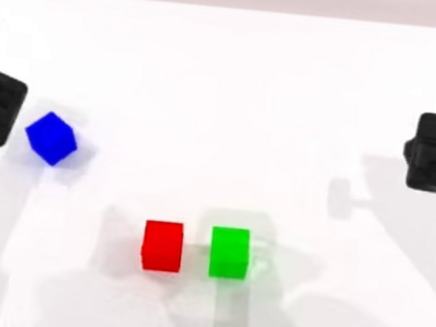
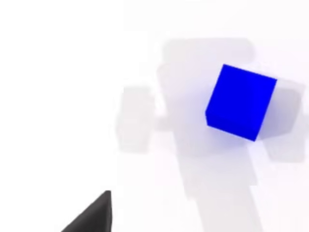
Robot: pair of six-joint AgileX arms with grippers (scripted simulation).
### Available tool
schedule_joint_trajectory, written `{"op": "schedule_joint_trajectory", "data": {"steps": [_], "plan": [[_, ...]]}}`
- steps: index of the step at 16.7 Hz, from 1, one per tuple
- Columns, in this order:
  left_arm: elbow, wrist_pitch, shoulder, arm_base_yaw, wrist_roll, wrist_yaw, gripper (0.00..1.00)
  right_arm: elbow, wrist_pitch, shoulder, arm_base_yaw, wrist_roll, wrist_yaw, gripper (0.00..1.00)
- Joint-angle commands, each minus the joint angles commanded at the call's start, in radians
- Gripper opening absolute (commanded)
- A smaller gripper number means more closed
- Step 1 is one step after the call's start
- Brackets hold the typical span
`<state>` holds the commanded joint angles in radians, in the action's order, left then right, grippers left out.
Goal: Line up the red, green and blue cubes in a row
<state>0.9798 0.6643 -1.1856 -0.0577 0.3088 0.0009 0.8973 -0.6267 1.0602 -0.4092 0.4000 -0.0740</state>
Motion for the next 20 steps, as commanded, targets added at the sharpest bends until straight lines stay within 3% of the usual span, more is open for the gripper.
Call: {"op": "schedule_joint_trajectory", "data": {"steps": [6, 11, 20], "plan": [[0.451, 0.318, -0.554, -0.026, 0.145, -0.004, 1.00, -0.490, 0.333, -0.566, 0.219, -0.222, 0.024, 1.00], [0.731, 0.490, -0.872, -0.040, 0.227, -0.001, 1.00, -0.786, 0.544, -0.925, 0.350, -0.352, 0.058, 1.00], [0.842, 0.553, -0.989, -0.039, 0.258, 0.002, 1.00, -0.897, 0.627, -1.060, 0.399, -0.400, 0.074, 1.00]]}}
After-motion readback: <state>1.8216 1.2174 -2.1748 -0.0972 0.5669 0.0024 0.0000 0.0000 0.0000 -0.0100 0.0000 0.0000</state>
